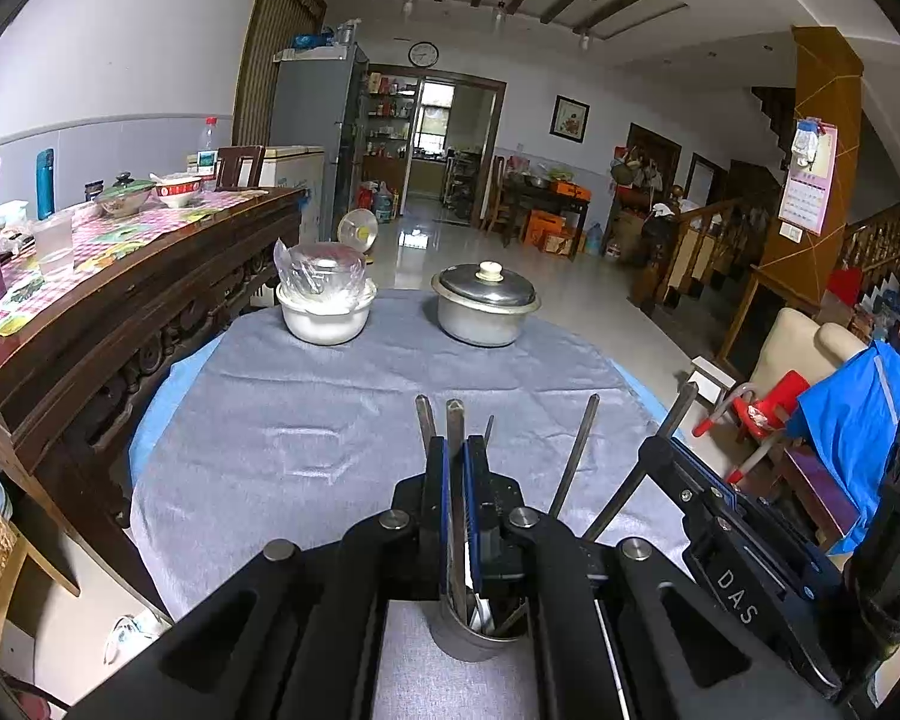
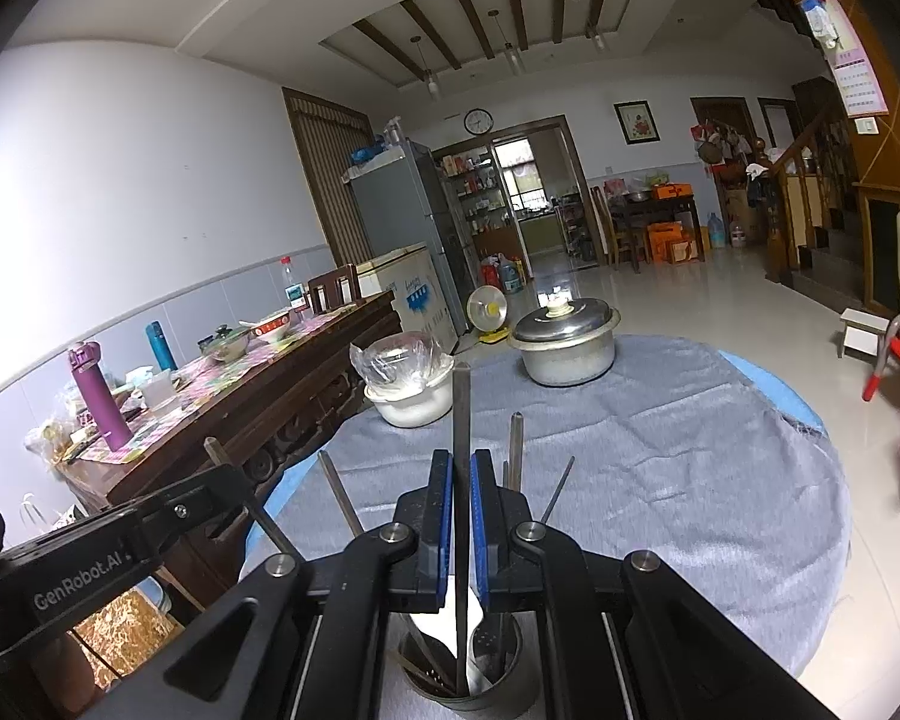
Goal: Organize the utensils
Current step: 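Lower both chopsticks into the grey cup and open both tools, then raise both open tools away from the grey cup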
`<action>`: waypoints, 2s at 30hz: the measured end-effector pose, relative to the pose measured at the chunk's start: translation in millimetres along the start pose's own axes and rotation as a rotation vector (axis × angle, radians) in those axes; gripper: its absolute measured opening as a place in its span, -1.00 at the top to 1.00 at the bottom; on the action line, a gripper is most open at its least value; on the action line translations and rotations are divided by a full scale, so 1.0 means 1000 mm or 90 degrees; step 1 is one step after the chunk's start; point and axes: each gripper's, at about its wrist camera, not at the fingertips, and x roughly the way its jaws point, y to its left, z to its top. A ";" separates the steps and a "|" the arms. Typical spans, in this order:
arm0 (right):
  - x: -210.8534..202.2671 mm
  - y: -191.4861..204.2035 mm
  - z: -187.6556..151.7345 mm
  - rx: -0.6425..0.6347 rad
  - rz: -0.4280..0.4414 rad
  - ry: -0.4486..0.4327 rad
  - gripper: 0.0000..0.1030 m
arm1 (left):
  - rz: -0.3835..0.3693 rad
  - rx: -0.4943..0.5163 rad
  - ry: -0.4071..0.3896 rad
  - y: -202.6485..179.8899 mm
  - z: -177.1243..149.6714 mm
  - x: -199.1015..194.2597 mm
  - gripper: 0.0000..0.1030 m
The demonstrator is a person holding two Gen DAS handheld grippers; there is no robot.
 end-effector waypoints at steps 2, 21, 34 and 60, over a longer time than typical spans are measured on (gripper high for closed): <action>0.001 0.000 -0.001 0.001 -0.001 0.003 0.87 | 0.001 0.000 0.005 0.001 -0.001 0.002 0.91; -0.009 -0.018 0.003 0.039 0.002 -0.013 0.66 | 0.074 0.020 -0.016 0.006 -0.004 -0.006 0.08; -0.017 -0.053 -0.001 0.090 -0.028 -0.004 0.42 | 0.120 0.020 -0.031 0.009 -0.006 -0.017 -0.47; -0.030 -0.064 -0.006 0.101 -0.056 -0.016 0.12 | 0.194 0.035 -0.022 0.022 -0.021 -0.020 -0.47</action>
